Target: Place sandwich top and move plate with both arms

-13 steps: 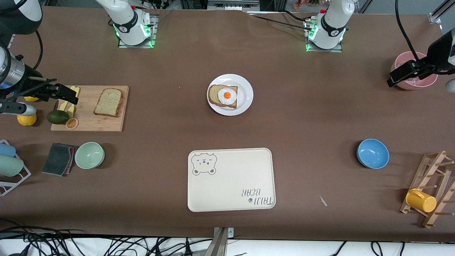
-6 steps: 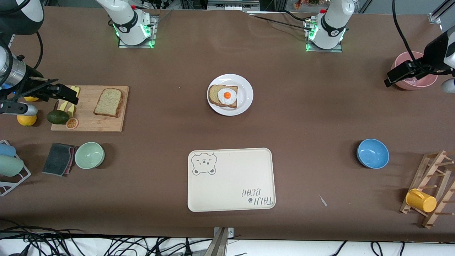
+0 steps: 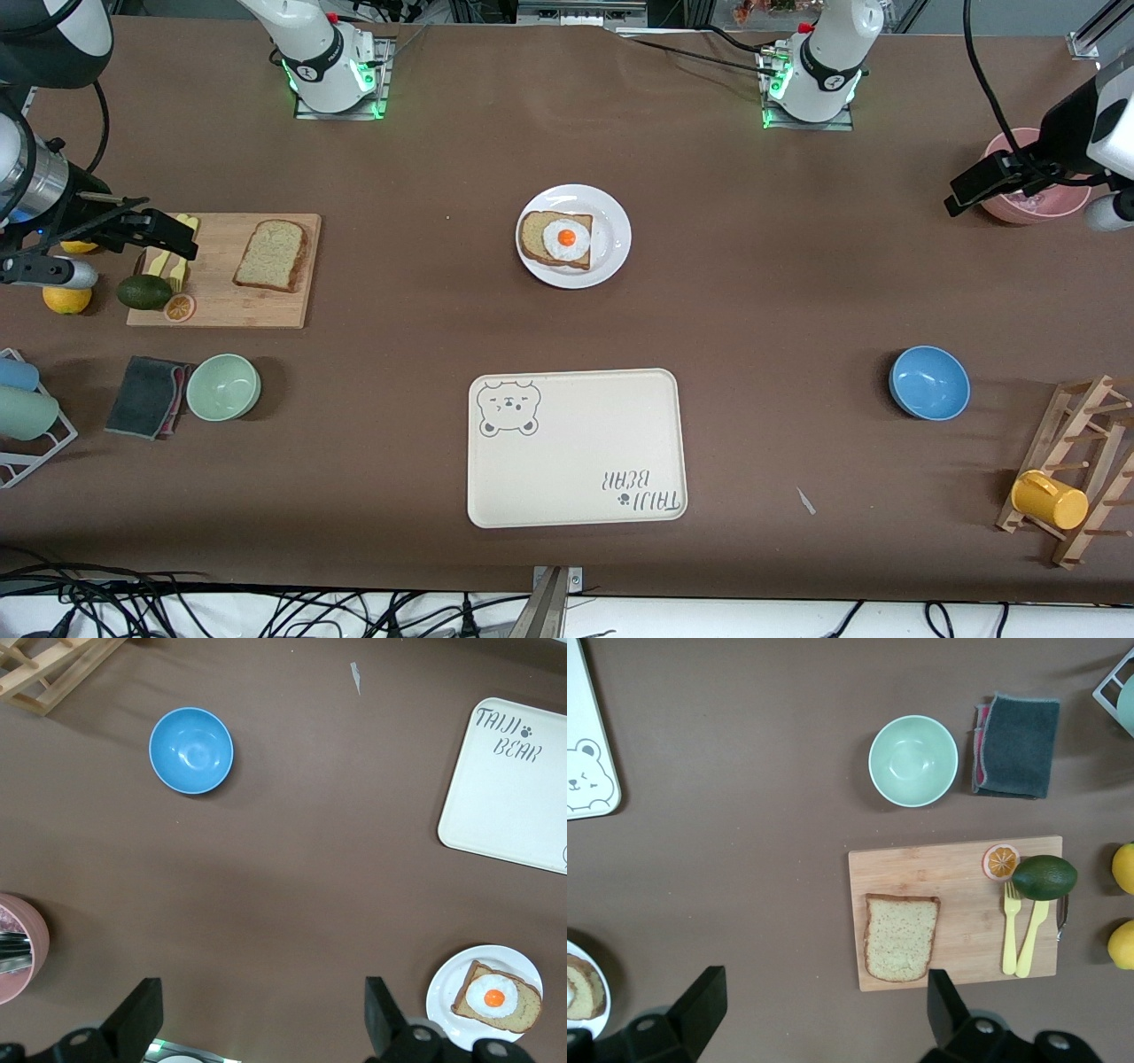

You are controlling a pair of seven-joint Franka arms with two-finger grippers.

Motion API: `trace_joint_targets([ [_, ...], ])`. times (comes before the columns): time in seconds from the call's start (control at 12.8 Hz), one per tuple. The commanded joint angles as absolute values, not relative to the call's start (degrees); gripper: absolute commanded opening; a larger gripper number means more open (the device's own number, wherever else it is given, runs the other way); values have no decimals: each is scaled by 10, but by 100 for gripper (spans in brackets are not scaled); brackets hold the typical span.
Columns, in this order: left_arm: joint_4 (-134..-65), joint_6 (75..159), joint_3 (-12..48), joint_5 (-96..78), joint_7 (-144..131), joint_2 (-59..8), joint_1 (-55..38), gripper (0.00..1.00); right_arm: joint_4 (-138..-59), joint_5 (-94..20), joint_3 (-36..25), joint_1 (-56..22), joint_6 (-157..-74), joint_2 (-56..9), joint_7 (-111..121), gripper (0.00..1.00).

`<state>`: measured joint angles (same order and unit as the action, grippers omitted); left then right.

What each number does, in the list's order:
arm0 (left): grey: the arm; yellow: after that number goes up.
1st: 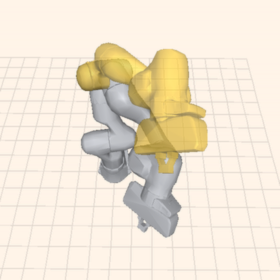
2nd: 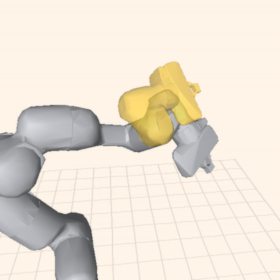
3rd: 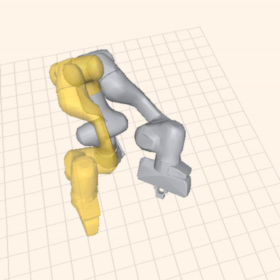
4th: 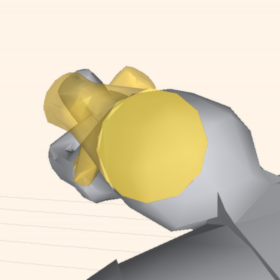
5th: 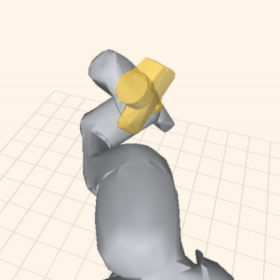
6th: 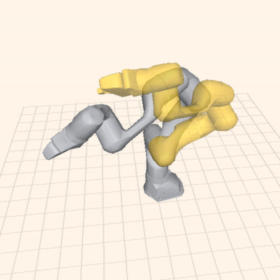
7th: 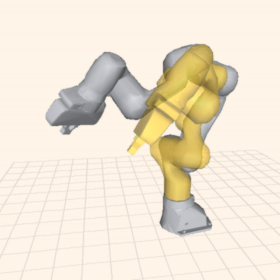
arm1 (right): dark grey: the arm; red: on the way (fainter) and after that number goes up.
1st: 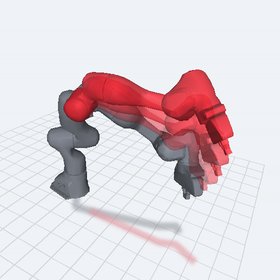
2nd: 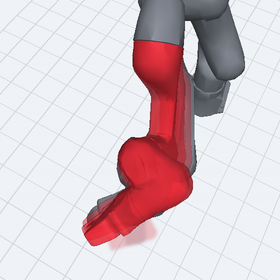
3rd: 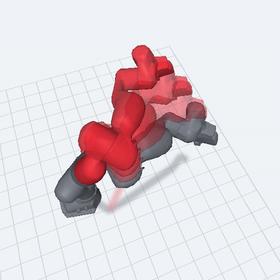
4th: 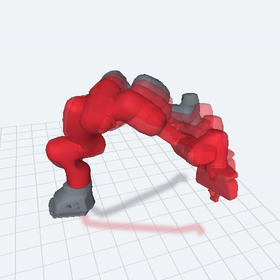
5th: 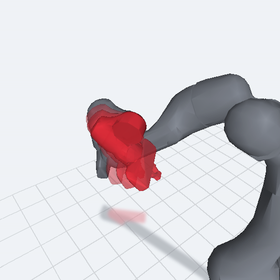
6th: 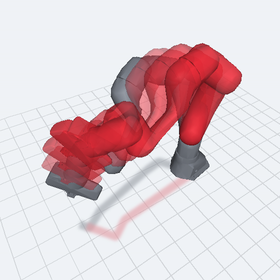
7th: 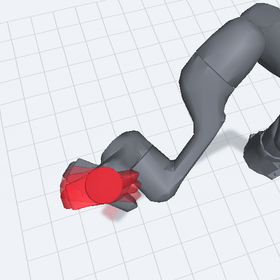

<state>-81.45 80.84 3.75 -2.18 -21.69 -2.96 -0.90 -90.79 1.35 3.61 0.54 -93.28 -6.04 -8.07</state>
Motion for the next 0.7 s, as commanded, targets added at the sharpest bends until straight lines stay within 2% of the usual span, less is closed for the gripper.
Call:
trace_joint_targets([
  [0.0,-822,810,38,-16,-221,-21,-9,100,-923,39,38,-4,-936,-52,-82,100],
  [0.62,-820,812,37,-15,-221,-25,-6,100,-1026,71,38,-13,-1012,-51,-82,100],
])
